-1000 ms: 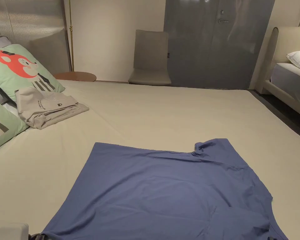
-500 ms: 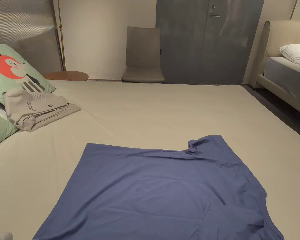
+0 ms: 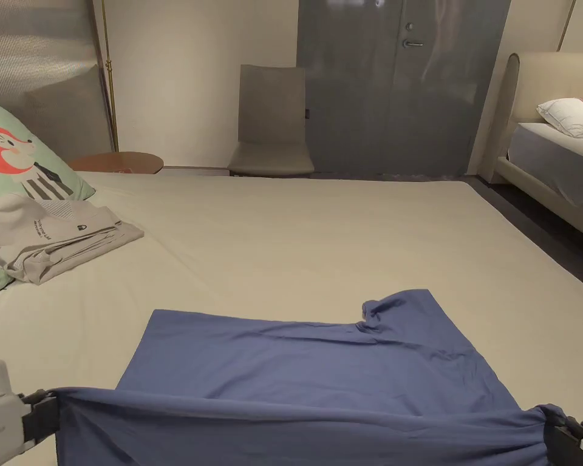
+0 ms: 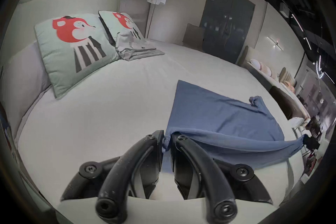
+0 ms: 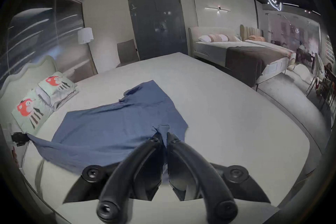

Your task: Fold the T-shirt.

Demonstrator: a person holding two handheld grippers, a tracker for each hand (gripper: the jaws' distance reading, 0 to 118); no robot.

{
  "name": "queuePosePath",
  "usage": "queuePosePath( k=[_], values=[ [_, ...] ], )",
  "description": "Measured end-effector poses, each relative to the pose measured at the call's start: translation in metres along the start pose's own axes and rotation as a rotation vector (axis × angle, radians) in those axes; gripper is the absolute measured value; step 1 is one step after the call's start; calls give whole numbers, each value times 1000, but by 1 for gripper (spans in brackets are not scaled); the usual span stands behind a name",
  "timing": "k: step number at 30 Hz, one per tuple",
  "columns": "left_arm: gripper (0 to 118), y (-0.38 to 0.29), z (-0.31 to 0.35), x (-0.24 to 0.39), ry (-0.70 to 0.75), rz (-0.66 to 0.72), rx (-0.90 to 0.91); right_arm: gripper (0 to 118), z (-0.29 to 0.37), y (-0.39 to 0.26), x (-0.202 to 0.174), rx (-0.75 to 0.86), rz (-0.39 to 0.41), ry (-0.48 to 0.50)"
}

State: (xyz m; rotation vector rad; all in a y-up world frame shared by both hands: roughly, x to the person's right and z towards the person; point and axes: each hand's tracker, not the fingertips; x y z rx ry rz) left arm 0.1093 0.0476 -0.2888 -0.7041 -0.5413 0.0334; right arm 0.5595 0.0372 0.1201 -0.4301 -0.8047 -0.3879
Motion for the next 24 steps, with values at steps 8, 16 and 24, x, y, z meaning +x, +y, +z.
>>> queuePosePath(
  k=[8, 16, 24],
  values=[
    [5, 32, -105, 27, 53, -5, -117, 4, -102, 16, -9, -138, -5, -82],
    [5, 21, -157, 25, 105, 1, -202, 4, -157, 12, -15, -220, 53, -117],
    [61, 19, -141, 25, 153, -13, -94, 58, -153, 10, -15, -167, 67, -174]
  ],
)
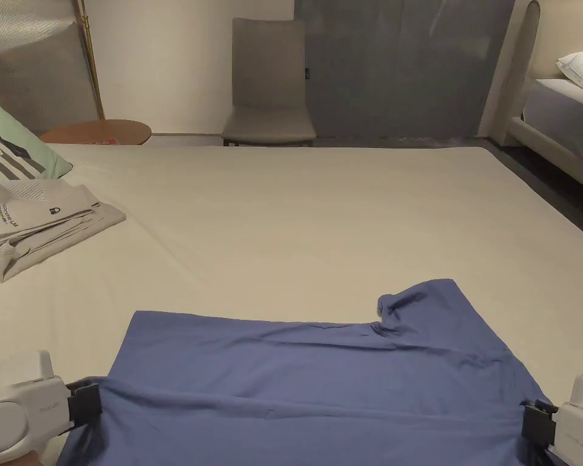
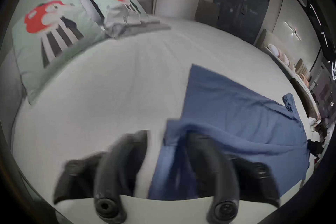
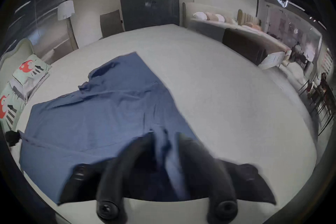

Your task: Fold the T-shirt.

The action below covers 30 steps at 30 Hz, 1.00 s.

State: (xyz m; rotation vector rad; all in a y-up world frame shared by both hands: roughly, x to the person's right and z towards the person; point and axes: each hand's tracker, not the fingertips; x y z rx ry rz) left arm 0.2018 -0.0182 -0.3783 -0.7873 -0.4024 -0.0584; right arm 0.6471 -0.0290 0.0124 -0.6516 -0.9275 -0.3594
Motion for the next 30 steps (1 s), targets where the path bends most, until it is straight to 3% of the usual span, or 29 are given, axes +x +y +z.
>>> queuePosePath(
  k=[1, 2, 3, 7, 8, 10, 11, 12, 13, 19, 23, 24, 25, 26, 27, 28, 30],
  values=[
    [80, 2, 8, -1, 14, -9, 43, 78, 5, 1, 1, 22, 6, -20],
    [96, 4, 18, -2, 1, -15, 78, 92, 11, 3, 5, 38, -2, 0],
    [107, 5, 29, -3, -23, -19, 115, 94, 21, 5, 8, 84, -6, 13],
    [106, 4, 74, -6, -69, -55, 240, 93, 59, 8, 8, 205, 42, 2],
    [102, 2, 82, -7, -72, -69, 259, 91, 68, 8, 9, 221, 53, 17],
    [68, -5, 100, -8, -81, -91, 302, 66, 84, 4, 7, 252, 79, 34],
    [44, -9, 106, -7, -74, -99, 313, 45, 90, 2, 5, 263, 96, 33],
    [12, -13, 110, -7, -75, -109, 314, 13, 97, -1, 3, 283, 114, 22],
    [1, -17, 113, -8, -69, -119, 318, 2, 102, -4, 0, 296, 141, 9],
    [0, -29, 116, -19, -106, -119, 249, 1, 118, -17, 0, 283, 119, 58],
    [1, -35, 98, -27, -136, -137, 109, 1, 117, -26, 4, 259, 108, 63],
    [10, -39, 98, -22, -144, -139, 64, 1, 117, -28, 4, 251, 101, 66],
    [29, -42, 93, -22, -146, -150, 30, 1, 115, -30, 6, 245, 97, 69],
    [54, -45, 85, -22, -144, -159, 3, 1, 115, -34, 6, 243, 97, 69],
    [86, -49, 77, -22, -128, -173, -21, 1, 116, -36, 6, 242, 99, 66],
    [103, -56, 73, -19, -117, -183, -28, 1, 116, -38, 6, 241, 100, 65],
    [106, -63, 62, -19, -103, -200, -44, 1, 115, -42, 8, 228, 97, 70]
  ],
)
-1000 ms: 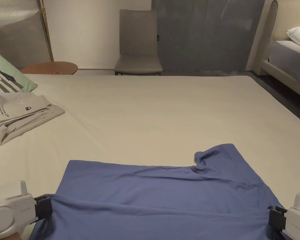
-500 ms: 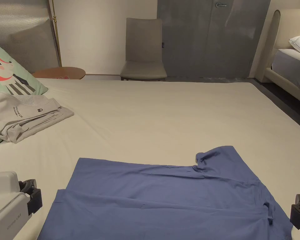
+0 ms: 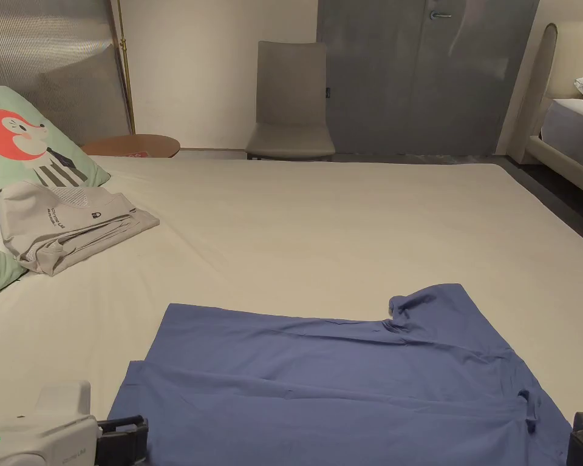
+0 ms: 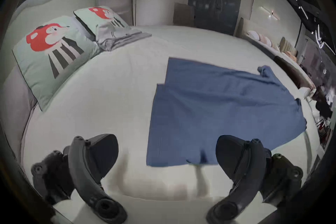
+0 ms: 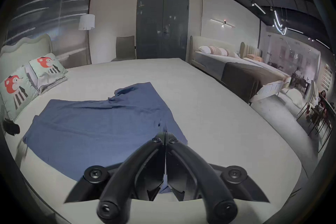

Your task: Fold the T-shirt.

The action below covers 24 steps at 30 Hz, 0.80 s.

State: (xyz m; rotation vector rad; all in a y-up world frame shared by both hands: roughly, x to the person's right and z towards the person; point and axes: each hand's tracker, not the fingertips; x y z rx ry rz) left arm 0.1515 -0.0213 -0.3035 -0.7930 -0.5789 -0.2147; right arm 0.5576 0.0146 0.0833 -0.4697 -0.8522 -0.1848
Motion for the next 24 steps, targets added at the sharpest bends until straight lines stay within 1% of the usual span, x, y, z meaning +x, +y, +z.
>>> queuePosePath(
  k=[2, 3, 4, 5, 6, 8, 9, 10, 11, 13, 14, 15, 16, 17, 18, 19, 20, 21, 23, 24],
  values=[
    [105, -7, -9, 2, 5, -3, -51, 1, -1, -3, 1, -9, 0, 1],
    [97, -10, -12, 2, 3, -2, -63, 1, -1, -4, 1, -12, 1, 0],
    [83, -12, -14, 2, -4, 0, -72, 1, -1, -5, 2, -14, 1, -1],
    [67, -14, -16, 3, -1, -1, -78, 1, -2, -6, 3, -17, 0, -1],
    [47, -17, -16, 6, 2, 0, -83, 1, -3, -6, 3, -20, 0, -3],
    [33, -19, -16, 8, -24, 21, -97, 1, -4, -8, 5, -25, 1, -8],
    [19, -19, -15, 9, -39, 26, -95, 1, -5, -9, 5, -28, 2, -8],
    [13, -19, -15, 11, -54, 25, -89, 1, -7, -10, 6, -32, 1, -9],
    [10, -18, -14, 12, -65, 26, -87, 1, -8, -11, 6, -35, 1, -9],
    [8, -15, -14, 16, -61, 21, -86, 1, -10, -11, 7, -41, 2, -12],
    [8, -13, -14, 17, -58, 16, -83, 9, -12, -11, 9, -45, -4, -12],
    [8, -12, -12, 18, -59, 13, -80, 43, -15, -12, 11, -59, -18, -9],
    [8, -11, -11, 18, -58, 14, -76, 77, -21, -11, 14, -118, -43, -8],
    [8, -11, -9, 17, -60, 17, -72, 102, -27, -12, 17, -161, -56, -6],
    [8, -10, -7, 16, -63, 21, -67, 107, -34, -14, 19, -205, -63, -9],
    [8, -11, -5, 15, -65, 25, -62, 103, -39, -17, 21, -254, -58, -28],
    [8, -11, -4, 15, -66, 26, -59, 101, -42, -20, 22, -271, -51, -36],
    [8, -12, -2, 15, -66, 27, -58, 101, -46, -23, 23, -294, -41, -34],
    [8, -12, 0, 15, -68, 26, -57, 93, -55, -30, 23, -372, -19, -41],
    [8, -12, 0, 15, -68, 25, -58, 85, -59, -34, 23, -402, -15, -38]
  ],
)
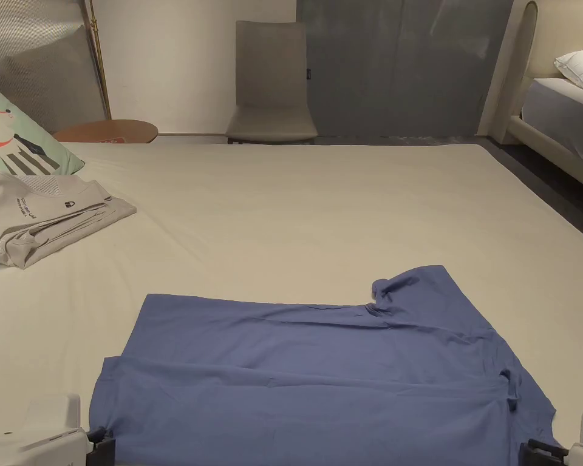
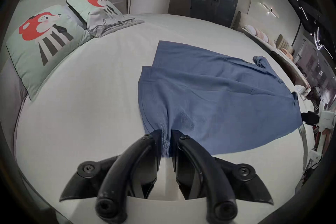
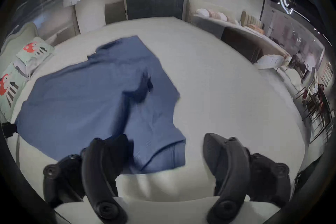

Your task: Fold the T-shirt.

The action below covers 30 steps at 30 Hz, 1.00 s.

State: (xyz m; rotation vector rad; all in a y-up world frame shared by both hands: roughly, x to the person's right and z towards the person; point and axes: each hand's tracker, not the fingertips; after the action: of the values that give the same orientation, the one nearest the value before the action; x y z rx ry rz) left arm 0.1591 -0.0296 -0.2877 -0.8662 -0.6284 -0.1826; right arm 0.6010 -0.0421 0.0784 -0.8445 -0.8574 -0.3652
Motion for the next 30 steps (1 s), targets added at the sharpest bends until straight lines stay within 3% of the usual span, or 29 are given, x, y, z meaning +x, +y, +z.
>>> queuePosePath(
  k=[2, 3, 4, 5, 8, 16, 24, 30],
  values=[
    [8, 0, -1, -1, 1, 6, -3, 58, -1, -3, -1, 1, -3, 22],
    [8, -1, -1, -1, 0, 8, -3, 31, 2, -6, -3, 12, -13, 53],
    [8, -1, 0, 0, 1, 8, -2, 11, 5, -5, -4, 18, -18, 80],
    [8, -1, 2, 1, 2, 8, -2, 8, 9, -4, -7, 22, -7, 74],
    [8, 1, 12, 1, -1, 13, 4, 6, 21, 1, -10, 37, 30, 88],
    [8, -12, 74, -6, -29, 32, 10, 6, 89, -1, 16, 84, -2, 135],
    [8, -93, 130, -29, -3, 115, -79, 6, 133, -57, 35, -8, 0, 155],
    [8, -133, 139, -35, 14, 146, -118, 5, 124, -86, 39, -84, 24, 137]
  ],
)
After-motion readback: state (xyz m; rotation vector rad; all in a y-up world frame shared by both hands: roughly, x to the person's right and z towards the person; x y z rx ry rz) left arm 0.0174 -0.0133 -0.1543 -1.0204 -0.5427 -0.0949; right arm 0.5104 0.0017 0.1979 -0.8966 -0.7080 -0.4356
